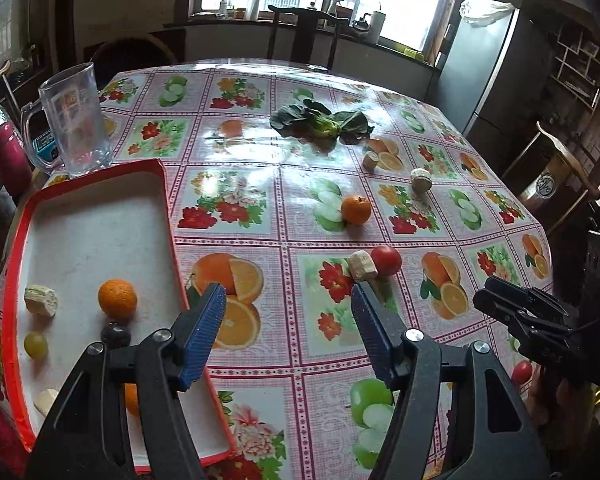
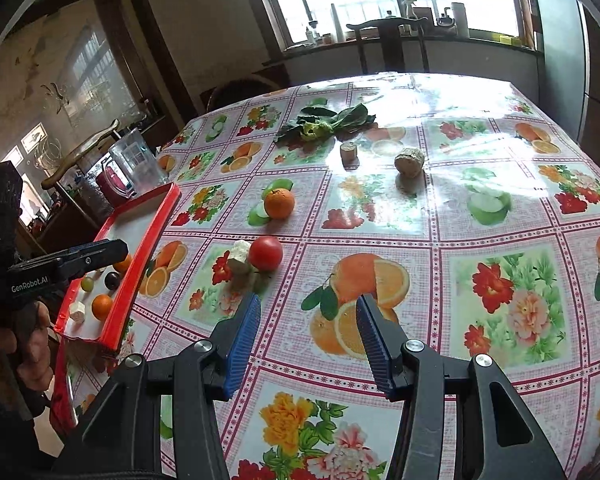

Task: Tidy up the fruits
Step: 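Move both tools back over the table toward the white block and tomato, then grasp the white block with the left tool while the right tool grasps the red tomato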

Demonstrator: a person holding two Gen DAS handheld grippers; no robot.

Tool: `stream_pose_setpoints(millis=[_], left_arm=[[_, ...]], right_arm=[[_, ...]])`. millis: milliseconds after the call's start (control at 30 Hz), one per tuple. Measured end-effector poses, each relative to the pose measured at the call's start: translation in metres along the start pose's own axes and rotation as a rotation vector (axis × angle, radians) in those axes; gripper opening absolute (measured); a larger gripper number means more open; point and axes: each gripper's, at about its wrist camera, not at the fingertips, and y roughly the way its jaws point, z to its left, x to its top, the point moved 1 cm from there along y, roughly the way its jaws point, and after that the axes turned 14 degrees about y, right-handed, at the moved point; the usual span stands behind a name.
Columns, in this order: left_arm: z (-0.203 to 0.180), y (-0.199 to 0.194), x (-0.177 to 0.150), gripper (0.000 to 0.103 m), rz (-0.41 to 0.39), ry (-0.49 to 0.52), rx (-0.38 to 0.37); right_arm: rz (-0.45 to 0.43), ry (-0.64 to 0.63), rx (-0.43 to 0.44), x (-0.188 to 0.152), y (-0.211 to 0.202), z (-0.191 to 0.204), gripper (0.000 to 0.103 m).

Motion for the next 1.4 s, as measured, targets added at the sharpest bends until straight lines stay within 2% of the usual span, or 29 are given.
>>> stream_pose_setpoints(millis=[467,733,967,1000,1067,1100,1167,1233,1267,1400], left_arm=[[-0.029,0.025,-0.002,0.064,0.033,0.066,-0.038],[-0.046,0.056,0.001,0.064,0.06,0.124,-0.067],[-0.06,0.087,0.015,0.063,0.072,0.135,-0.114],[-0.061,0.091,0.018,0.062,0.072,0.137,-0.117],[-0.062,0.1,0.02,0.052,0.081,0.141,-0.125],[-0.061,0.103,0.02,0.051,0.077,0.135,-0.151],[-0.059,0.104,0.021,0.036,0.058,0.117,-0.205],[-0.058,0.101,0.021,0.032,0.051,0.133,-0.192],[-0.057,0.1,0.021,0.025,0.049,0.144,-0.176],[-0.042,0.094,0.016,0.025,0.051,0.113,-0.182]], right_arm=[[0.01,-0.003,-0.009,0.0,0.006,-0.003,0.051],[0.026,0.001,-0.015,-0.002,0.016,-0.006,0.051],[0.031,0.025,-0.03,0.003,0.023,-0.016,0.051],[0.033,0.027,-0.031,0.004,0.024,-0.016,0.051],[0.037,0.026,-0.029,0.006,0.028,-0.014,0.051],[0.04,0.024,-0.027,0.007,0.03,-0.013,0.05],[0.046,0.017,-0.021,0.008,0.036,-0.009,0.05],[0.053,0.01,-0.013,0.009,0.042,-0.003,0.05],[0.057,0.005,-0.009,0.009,0.045,0.0,0.05],[0.072,-0.022,0.007,0.012,0.061,0.016,0.049]])
